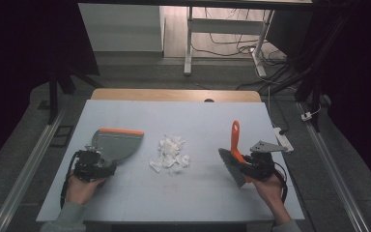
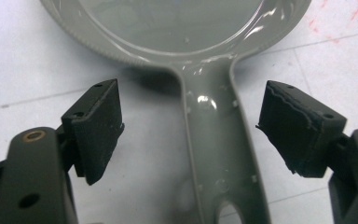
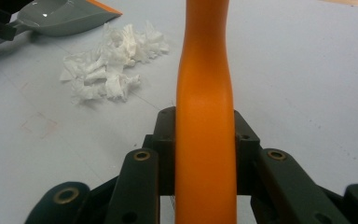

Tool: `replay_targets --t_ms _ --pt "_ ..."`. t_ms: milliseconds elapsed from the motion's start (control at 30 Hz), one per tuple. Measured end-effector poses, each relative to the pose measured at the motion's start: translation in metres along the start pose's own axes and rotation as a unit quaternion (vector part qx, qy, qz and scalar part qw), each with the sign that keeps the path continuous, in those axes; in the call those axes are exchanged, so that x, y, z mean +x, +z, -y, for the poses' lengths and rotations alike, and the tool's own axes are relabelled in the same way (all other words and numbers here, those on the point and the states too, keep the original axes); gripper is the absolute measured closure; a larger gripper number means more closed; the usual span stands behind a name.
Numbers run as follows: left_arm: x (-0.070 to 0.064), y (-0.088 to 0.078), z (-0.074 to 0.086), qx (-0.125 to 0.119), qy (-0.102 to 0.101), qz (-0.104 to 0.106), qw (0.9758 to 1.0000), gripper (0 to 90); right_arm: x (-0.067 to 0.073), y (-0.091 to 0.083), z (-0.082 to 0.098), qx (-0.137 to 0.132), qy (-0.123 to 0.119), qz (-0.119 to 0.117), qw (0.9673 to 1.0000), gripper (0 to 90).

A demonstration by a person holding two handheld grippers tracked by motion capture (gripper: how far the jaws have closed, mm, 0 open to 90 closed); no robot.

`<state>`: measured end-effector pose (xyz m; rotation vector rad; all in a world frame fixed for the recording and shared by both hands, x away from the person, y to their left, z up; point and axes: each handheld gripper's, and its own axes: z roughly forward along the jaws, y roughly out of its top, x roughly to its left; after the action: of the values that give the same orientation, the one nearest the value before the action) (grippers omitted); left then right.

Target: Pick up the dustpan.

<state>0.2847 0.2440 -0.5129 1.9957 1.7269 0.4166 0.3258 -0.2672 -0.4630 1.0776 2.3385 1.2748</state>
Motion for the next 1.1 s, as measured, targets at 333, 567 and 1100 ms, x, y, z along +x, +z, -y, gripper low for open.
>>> replay_targets --t_ms 333,567,1100 --pt "0.007 0.018 -0.004 0.01 -0.03 0.026 0.9991 26.8 0.0 0.002 0.0 0.002 -0.001 0.002 1.0 70.6" --pt "0.01 0.023 -0.006 -0.003 -0.045 0.039 0.9982 40.5 0.001 0.002 0.001 0.004 -0.001 0.002 1.0 70.6" --pt "0.014 0.02 -0.005 -0.012 -0.036 0.052 0.9979 61.5 -0.001 0.002 0.001 0.003 0.001 0.005 1.0 70.6"
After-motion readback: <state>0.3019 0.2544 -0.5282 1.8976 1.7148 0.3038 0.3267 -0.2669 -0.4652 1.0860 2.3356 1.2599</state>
